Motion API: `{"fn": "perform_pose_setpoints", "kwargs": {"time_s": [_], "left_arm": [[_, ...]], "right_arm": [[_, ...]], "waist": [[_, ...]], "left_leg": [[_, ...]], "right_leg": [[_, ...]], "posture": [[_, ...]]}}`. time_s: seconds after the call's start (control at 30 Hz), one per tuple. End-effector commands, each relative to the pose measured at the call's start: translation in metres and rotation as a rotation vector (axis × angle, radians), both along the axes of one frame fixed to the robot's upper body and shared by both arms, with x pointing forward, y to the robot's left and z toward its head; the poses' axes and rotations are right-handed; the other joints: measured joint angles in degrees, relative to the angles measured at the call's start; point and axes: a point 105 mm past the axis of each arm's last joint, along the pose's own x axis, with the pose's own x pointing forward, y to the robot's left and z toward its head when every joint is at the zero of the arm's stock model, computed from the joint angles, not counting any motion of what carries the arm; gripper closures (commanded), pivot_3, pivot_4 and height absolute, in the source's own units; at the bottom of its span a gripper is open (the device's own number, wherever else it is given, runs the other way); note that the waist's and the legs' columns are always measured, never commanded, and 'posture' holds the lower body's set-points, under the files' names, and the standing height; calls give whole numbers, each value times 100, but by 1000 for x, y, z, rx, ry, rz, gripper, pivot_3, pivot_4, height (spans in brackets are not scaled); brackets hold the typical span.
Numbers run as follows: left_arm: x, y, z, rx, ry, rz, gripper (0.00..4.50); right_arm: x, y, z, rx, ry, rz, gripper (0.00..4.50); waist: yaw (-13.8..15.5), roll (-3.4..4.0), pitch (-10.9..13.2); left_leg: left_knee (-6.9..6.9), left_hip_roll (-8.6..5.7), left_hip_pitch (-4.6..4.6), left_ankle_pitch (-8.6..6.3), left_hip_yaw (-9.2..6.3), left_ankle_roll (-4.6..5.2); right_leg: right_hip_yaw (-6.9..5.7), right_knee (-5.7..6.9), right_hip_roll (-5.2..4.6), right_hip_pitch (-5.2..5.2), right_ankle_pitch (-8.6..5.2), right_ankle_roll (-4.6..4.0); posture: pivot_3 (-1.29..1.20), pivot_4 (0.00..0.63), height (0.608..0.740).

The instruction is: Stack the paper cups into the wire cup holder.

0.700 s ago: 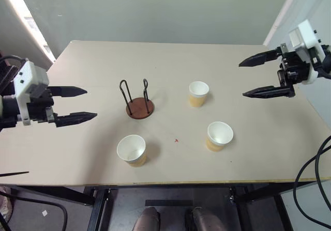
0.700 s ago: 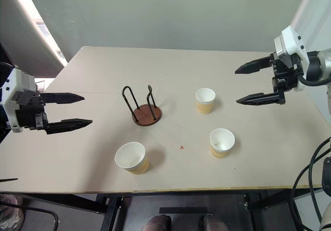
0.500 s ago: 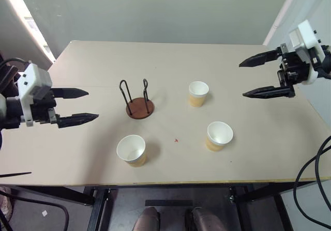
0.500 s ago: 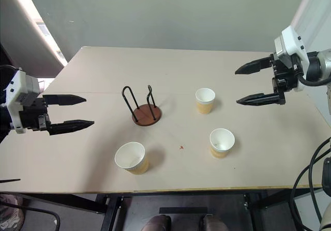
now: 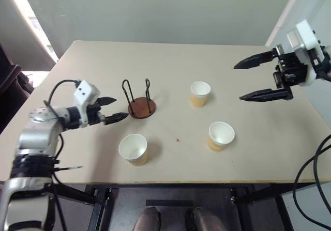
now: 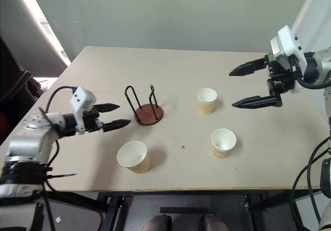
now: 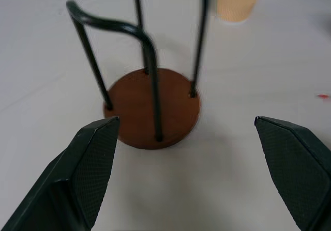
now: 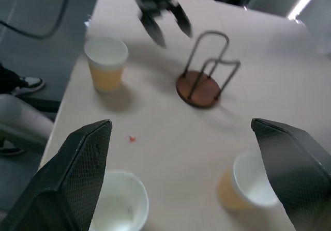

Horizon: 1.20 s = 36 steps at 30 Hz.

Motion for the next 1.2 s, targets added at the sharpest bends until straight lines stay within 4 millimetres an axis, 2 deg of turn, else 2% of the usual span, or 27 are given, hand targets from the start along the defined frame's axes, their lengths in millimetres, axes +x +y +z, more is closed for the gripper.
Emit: {"fn": "perform_pose_setpoints", "kwargs": {"time_s": [0.03, 0.2, 0.4, 0.5, 0.6, 0.77, 0.87, 1.1, 1.2], "left_arm": [[16, -2, 7, -23, -74, 54, 12], [29, -22, 2, -110, -79, 34, 12], [40, -32, 6, -159, -103, 48, 12], [43, -32, 10, -166, -116, 51, 583], [42, -31, 20, -182, -136, 43, 1652], [31, -28, 21, -176, -115, -6, 3388], [25, -35, 22, -188, -107, -47, 4468], [18, -65, 46, -254, -135, -131, 4468], [16, -79, 52, -231, -134, -139, 4468]], "right_arm": [[-4, 11, 16, 52, -87, -5, 0], [8, 29, 12, 99, -116, -37, 0], [10, 31, 3, 80, -113, -47, 0], [10, 30, 0, 75, -108, -52, 0], [9, 28, -2, 67, -105, -58, 0], [10, 26, -3, 65, -106, -66, 0], [12, 25, -4, 64, -107, -70, 0], [13, 25, -4, 61, -109, -70, 0], [14, 23, -4, 59, -112, -76, 0]], "waist": [[4, 0, 0], [3, 0, 0], [66, 0, 0], [65, 0, 0], [64, -1, 0], [63, -1, 0], [64, 0, 0], [82, -1, 0], [76, -1, 0]], "left_leg": [[3, 0, -1, 0, 0, 1], [29, -2, -1, 1, 2, 6], [48, -5, -5, 2, 1, 12], [61, -6, -6, 1, 4, 13], [63, -7, -6, 1, 5, 14], [64, -7, -6, 3, 7, 15], [66, -7, -6, 3, 7, 15], [72, -8, -8, 5, 6, 19], [73, -8, -7, 5, 9, 19]], "right_leg": [[0, -4, 0, 2, 3, 5], [4, -9, 0, 14, 14, 24], [3, -9, 0, 19, 19, 32], [5, -10, 0, 22, 20, 34], [5, -13, 0, 25, 22, 37], [5, -12, 1, 25, 22, 38], [5, -12, 1, 25, 23, 40], [6, -15, 1, 30, 27, 46], [7, -16, 1, 31, 28, 48]], "posture": [[0, 150, 740], [0, 150, 740], [0, 150, 740], [0, 150, 740], [0, 150, 740], [0, 150, 740], [0, 150, 740], [0, 150, 740], [0, 150, 740]]}}
